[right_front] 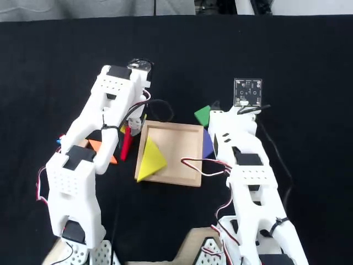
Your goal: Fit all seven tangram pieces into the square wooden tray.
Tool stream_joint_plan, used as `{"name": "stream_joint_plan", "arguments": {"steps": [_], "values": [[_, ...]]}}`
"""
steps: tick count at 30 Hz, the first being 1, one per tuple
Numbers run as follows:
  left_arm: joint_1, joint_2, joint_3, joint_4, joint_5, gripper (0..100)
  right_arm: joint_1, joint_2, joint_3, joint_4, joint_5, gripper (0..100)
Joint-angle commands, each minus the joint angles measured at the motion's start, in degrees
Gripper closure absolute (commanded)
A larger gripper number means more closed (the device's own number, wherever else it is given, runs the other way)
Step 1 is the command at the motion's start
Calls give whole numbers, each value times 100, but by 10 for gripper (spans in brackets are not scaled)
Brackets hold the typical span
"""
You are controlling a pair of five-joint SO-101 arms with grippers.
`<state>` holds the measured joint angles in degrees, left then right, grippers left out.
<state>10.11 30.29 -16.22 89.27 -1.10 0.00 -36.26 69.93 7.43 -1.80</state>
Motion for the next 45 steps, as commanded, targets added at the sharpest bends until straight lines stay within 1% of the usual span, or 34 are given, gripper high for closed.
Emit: {"name": "stream_joint_plan", "arguments": {"steps": [1,2,4,6,9,10,13,15,18,22,24,27,29,32,35,39,45], "values": [[101,-369,-1024,835,-545,936,-35,-40,-347,-123,-18,832],[171,-369,-1288,1152,-818,936,53,-40,-347,-123,-18,832],[347,-413,-1429,1178,-1424,938,211,-40,-365,-141,-53,832],[514,-651,-1314,1178,-2189,955,316,-40,-347,-281,-70,832],[1015,-1169,-444,1178,-3508,964,396,-13,-347,-360,-79,832],[1218,-1433,-119,1178,-3815,965,404,-13,-347,-360,-79,832],[1727,-2286,760,1125,-4264,964,440,-22,-347,-360,-79,832],[1947,-2813,1244,967,-4484,964,484,-31,-347,-360,-79,832],[2062,-3411,1842,826,-4721,964,492,-40,-347,-360,-79,832],[2176,-3903,2800,1055,-5222,965,492,-40,-347,-360,-79,832],[2167,-3965,3196,993,-5292,966,492,-40,-347,-360,-79,832],[2237,-3921,3609,607,-5248,966,492,-40,-347,-360,-79,832],[2475,-3895,3626,440,-5134,966,501,-48,-347,-360,-79,832],[2844,-3877,3670,44,-4976,967,756,-48,-365,-360,-79,832],[2985,-3868,3873,-440,-4905,968,1029,-48,-374,-360,-255,832],[2897,-3789,4171,-932,-4888,968,1336,-48,-391,-360,-809,832],[2527,-3077,4171,-1275,-4897,968,1354,-48,-391,-360,-853,832]]}}
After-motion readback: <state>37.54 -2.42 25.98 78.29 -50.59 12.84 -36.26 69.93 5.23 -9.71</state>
